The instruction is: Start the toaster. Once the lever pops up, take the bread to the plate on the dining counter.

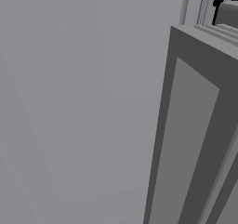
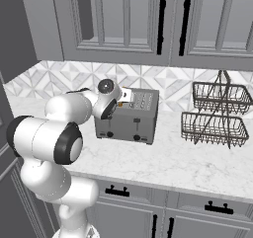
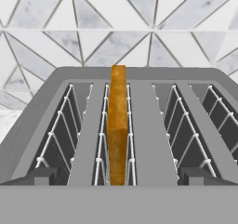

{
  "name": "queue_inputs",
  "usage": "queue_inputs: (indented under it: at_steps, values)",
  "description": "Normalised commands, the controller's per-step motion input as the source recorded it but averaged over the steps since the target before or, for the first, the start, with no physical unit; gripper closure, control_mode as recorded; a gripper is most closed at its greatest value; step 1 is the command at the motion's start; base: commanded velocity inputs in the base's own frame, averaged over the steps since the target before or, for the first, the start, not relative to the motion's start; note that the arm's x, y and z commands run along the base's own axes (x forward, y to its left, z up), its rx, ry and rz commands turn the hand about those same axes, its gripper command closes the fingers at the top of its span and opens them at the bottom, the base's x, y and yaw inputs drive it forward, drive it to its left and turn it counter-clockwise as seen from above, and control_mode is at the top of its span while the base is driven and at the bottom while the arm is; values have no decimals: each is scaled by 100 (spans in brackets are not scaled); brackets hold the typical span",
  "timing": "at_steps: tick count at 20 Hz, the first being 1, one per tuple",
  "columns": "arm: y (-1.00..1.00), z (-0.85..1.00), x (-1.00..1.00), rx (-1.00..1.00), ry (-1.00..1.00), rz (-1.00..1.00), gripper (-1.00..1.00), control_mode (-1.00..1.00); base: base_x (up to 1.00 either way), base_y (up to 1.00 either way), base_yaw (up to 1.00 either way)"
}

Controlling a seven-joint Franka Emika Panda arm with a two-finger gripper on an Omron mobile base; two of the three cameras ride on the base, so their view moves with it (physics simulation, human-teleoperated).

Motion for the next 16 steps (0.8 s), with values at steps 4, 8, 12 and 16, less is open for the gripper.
queue_inputs:
  at_steps: [4,8,12,16]
  values:
    - [0,0,0,0,0,0,-100,-100,0,0,0]
    - [0,0,0,0,0,0,-100,-100,0,0,0]
    - [0,0,0,0,0,0,-100,-100,0,0,0]
    - [0,0,0,0,0,0,-100,-100,0,0,0]
